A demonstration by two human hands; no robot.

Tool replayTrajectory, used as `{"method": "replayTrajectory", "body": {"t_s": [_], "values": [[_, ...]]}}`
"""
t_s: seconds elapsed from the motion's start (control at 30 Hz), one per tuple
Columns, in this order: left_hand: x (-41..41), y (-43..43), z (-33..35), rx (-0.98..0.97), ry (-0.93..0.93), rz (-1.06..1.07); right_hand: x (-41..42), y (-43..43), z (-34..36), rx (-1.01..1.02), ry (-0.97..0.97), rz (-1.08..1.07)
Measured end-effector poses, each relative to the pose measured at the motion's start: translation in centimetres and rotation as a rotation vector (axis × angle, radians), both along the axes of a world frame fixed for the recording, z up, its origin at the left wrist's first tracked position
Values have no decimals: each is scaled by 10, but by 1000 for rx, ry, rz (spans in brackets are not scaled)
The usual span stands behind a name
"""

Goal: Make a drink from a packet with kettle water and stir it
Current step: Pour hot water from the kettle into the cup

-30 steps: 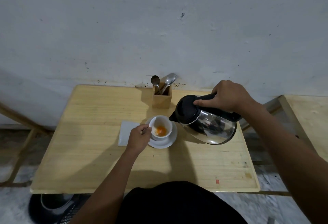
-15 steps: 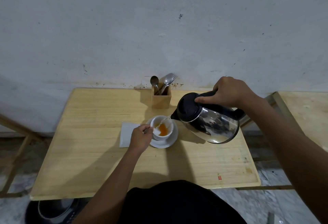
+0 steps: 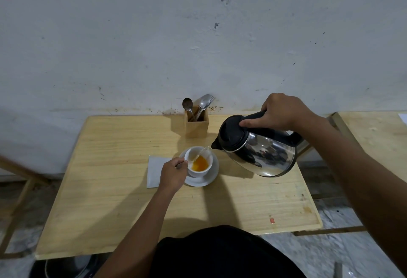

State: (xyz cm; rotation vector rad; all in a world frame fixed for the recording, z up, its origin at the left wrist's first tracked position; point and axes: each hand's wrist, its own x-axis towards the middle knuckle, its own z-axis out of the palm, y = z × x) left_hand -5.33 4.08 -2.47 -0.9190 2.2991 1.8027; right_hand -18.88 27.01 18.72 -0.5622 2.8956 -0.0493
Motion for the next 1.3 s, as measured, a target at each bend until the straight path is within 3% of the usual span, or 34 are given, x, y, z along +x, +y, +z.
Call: {"method": "replayTrajectory", "body": {"t_s": [1.3], "values": [[1,4,4,-14,9,11,0,3,9,37,15,22]]}}
